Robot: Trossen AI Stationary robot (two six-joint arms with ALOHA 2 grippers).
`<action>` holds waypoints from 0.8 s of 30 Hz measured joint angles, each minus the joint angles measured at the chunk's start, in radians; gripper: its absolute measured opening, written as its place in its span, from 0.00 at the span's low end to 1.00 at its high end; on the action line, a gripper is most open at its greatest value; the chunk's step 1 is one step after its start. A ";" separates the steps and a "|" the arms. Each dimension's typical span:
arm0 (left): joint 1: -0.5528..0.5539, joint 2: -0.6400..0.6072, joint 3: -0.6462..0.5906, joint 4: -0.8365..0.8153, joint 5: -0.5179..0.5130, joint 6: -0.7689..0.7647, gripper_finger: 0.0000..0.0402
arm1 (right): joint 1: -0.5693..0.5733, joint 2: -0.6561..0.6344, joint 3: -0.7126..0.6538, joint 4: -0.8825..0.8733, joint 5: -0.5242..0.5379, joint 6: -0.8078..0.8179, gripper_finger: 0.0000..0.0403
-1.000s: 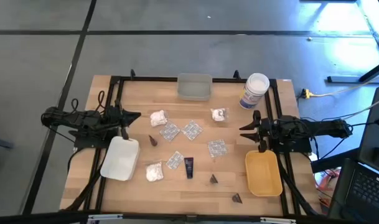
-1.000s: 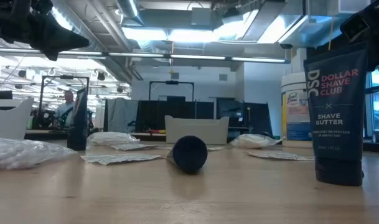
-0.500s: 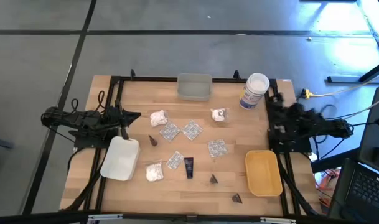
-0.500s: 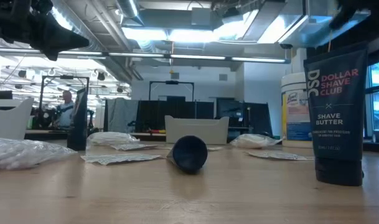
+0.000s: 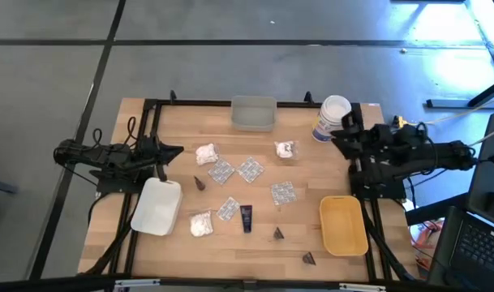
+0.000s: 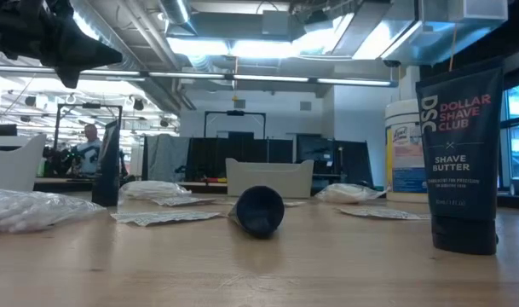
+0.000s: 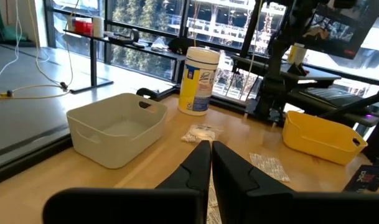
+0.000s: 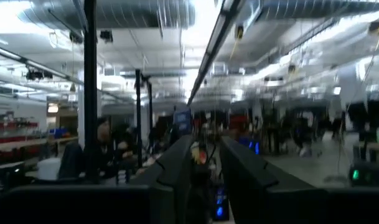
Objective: Pick & Place Travel size toiletries
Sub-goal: Put the shave cream into the gray bin
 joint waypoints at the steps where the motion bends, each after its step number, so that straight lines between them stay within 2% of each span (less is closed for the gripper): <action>1: 0.000 0.000 0.000 0.000 0.000 0.000 0.03 | 0.005 0.023 0.019 -0.025 0.000 0.025 0.22; 12: 0.000 0.000 0.000 -0.001 0.028 0.001 0.03 | 0.109 0.237 0.122 -0.219 0.000 0.187 0.16; 18: 0.000 0.000 0.000 -0.001 0.027 0.002 0.03 | 0.212 0.331 0.123 -0.217 0.001 0.223 0.09; 24: 0.000 0.000 0.000 -0.001 0.027 0.003 0.03 | 0.319 0.415 0.124 -0.207 0.118 0.250 0.01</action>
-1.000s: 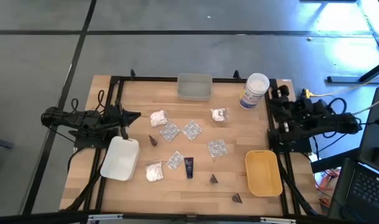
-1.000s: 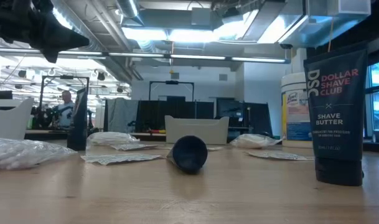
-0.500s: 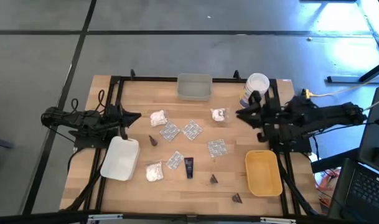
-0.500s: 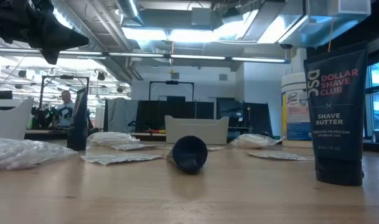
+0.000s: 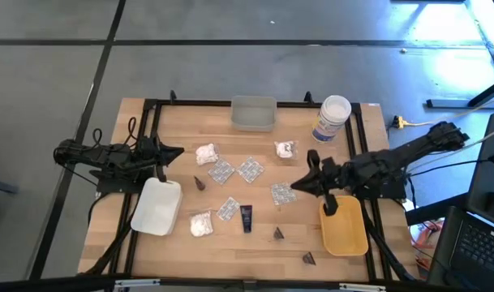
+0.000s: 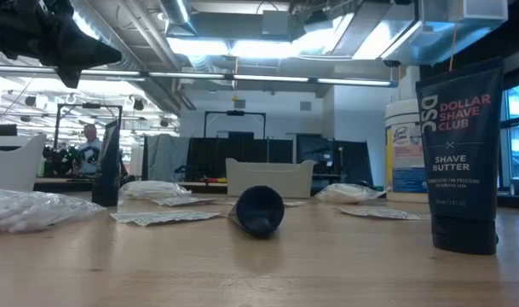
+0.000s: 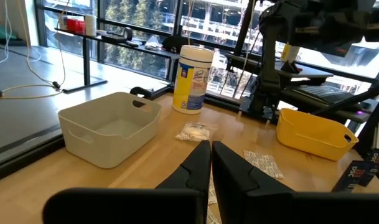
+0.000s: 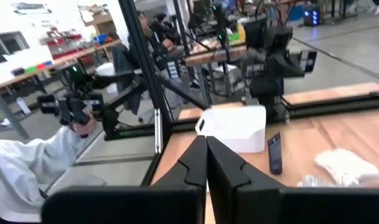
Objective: Pick & Place Travel size toiletries
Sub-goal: Put the shave cream into the gray bin
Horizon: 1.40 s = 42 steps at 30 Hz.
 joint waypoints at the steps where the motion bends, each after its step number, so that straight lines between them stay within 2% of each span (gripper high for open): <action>1: 0.000 0.000 0.000 0.000 0.000 0.000 0.03 | 0.015 0.011 0.000 -0.001 0.018 0.005 0.01; 7: 0.000 0.000 0.000 0.000 0.000 0.000 0.03 | 0.102 0.096 0.095 -0.040 0.109 0.042 0.02; 15: 0.000 0.000 0.000 -0.001 0.000 0.000 0.03 | 0.148 0.265 0.375 -0.366 0.207 0.107 0.02; 20: 0.000 0.000 0.000 -0.002 0.000 0.000 0.03 | 0.158 0.368 0.474 -0.527 0.199 0.247 0.01; 27: 0.000 0.000 0.000 -0.008 0.000 -0.001 0.03 | 0.187 0.487 0.552 -0.595 0.146 0.369 0.01; 38: 0.000 0.000 0.000 -0.008 0.009 -0.027 0.03 | 0.208 0.632 0.665 -0.695 0.144 0.463 0.01; 42: 0.000 0.000 0.000 -0.008 0.022 -0.027 0.03 | 0.208 0.678 0.710 -0.795 0.144 0.560 0.01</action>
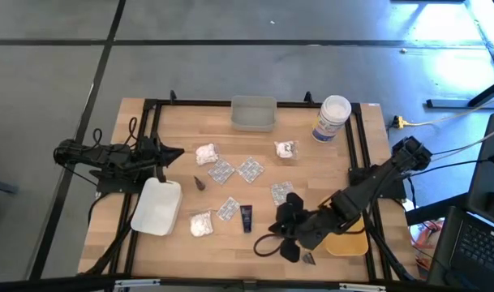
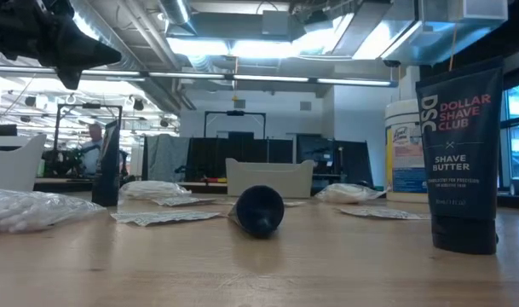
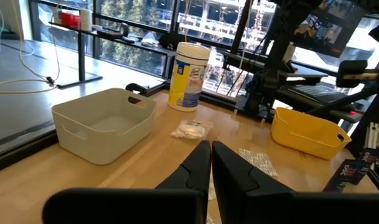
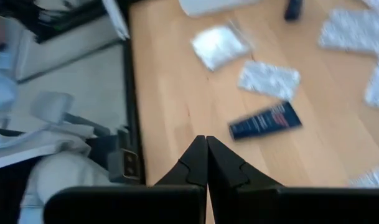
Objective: Pick & Place Travel size toiletries
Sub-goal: Put the shave cream into the gray bin
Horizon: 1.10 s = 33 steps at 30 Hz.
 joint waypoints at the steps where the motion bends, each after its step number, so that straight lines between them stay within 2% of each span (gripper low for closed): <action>1: 0.000 0.000 0.000 0.000 0.003 0.000 0.03 | 0.000 0.010 0.012 -0.038 0.000 0.030 0.01; 8: 0.000 0.000 0.000 0.000 0.004 -0.002 0.03 | 0.000 0.071 0.126 -0.314 -0.001 0.250 0.00; 13: 0.000 0.000 0.000 0.000 0.004 -0.001 0.03 | 0.000 0.110 0.169 -0.436 -0.059 0.391 0.00; 21: 0.000 0.000 0.000 0.000 0.004 0.000 0.03 | 0.004 0.178 0.171 -0.459 -0.189 0.502 0.00; 33: 0.000 0.000 0.000 0.000 0.004 0.000 0.03 | -0.002 0.187 0.184 -0.451 -0.250 0.582 0.00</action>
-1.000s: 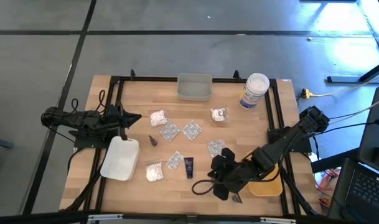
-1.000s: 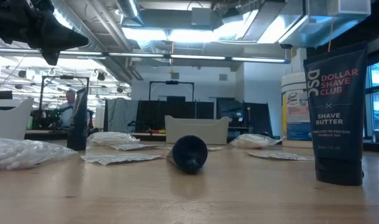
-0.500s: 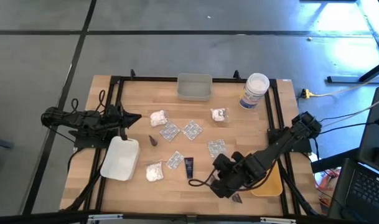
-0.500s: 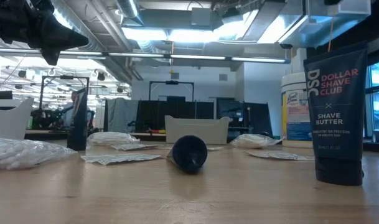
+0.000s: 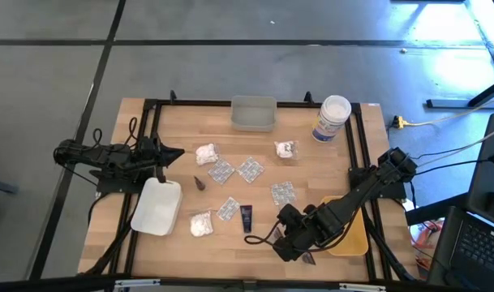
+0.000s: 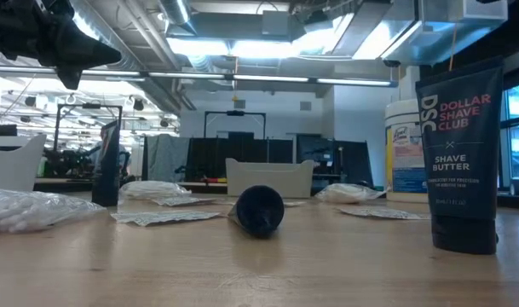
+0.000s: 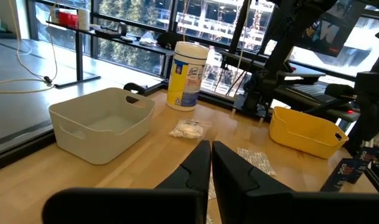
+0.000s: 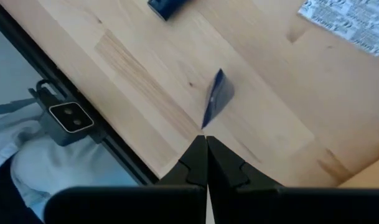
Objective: Pick & Place Travel size toiletries
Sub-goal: Put the shave cream into the gray bin
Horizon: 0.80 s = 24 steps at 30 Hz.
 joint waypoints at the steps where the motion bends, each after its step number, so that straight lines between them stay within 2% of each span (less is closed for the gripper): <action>1: 0.000 0.000 0.000 0.000 0.000 0.000 0.03 | 0.000 0.002 0.000 0.004 -0.002 0.000 0.00; 6: 0.000 0.000 0.000 0.000 0.000 0.000 0.03 | -0.004 0.002 0.000 0.022 0.019 -0.038 0.00; 10: 0.000 0.000 0.000 0.000 0.000 0.000 0.03 | -0.019 0.002 0.000 0.029 -0.005 -0.136 0.02; 17: 0.000 0.000 0.000 0.000 0.009 -0.001 0.03 | -0.048 0.002 0.000 0.104 -0.009 -0.209 0.11; 24: 0.000 0.000 0.000 0.000 0.018 0.000 0.03 | -0.051 0.002 -0.005 0.055 -0.007 -0.205 0.22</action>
